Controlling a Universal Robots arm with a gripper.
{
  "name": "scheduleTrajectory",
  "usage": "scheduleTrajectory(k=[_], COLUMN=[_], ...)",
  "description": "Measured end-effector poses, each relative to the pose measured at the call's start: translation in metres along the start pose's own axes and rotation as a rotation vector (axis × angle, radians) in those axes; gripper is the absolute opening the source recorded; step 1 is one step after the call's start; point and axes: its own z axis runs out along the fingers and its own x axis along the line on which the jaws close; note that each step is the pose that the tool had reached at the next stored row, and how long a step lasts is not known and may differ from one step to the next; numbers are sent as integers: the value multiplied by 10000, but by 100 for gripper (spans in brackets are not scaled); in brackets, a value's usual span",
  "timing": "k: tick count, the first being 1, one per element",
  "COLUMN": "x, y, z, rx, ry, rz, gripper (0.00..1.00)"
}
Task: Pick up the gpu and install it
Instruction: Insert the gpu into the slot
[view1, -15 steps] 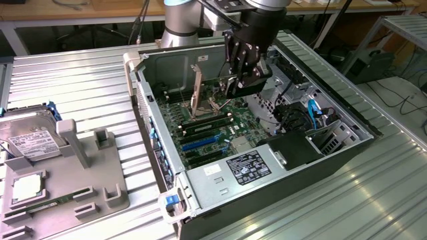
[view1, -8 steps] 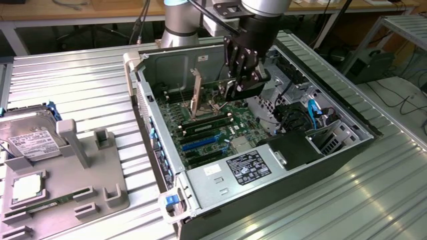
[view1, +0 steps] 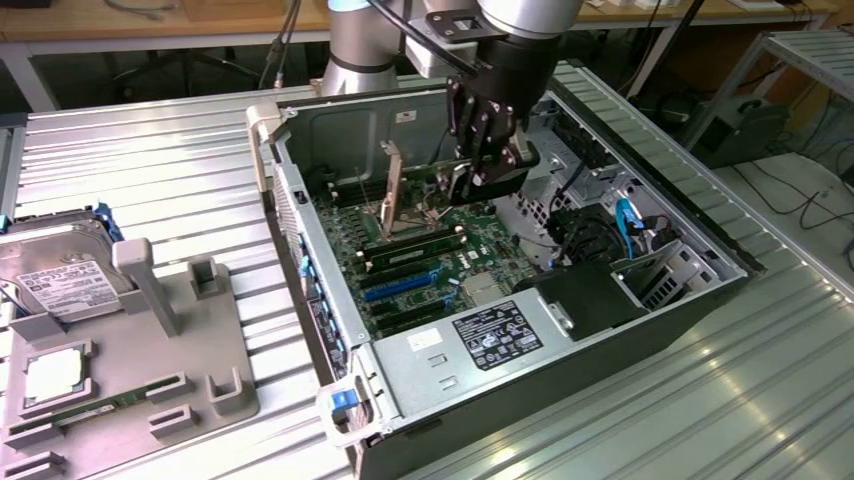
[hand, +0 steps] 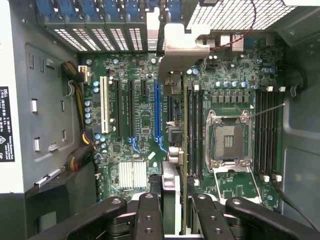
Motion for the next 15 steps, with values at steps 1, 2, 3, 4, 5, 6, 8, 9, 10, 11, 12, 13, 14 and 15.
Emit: scheduleTrajectory(k=[1,2,3,4,5,6,8,9,10,11,12,13,14,15], x=[0,0,1,1,1,1,1,1,1,1,2,2,2,2], y=[0,0,0,0,0,0,0,0,0,0,0,0,0,0], z=[4,8,11,15,19,24,32,36,40,46,49,54,59,64], rx=[0,0,0,0,0,0,0,0,0,0,0,0,0,0], ry=[1,1,1,1,1,0,1,1,1,0,1,0,0,0], rz=[0,0,0,0,0,0,0,0,0,0,0,0,0,0], gripper=[28,28,28,28,28,28,28,28,28,28,28,28,28,28])
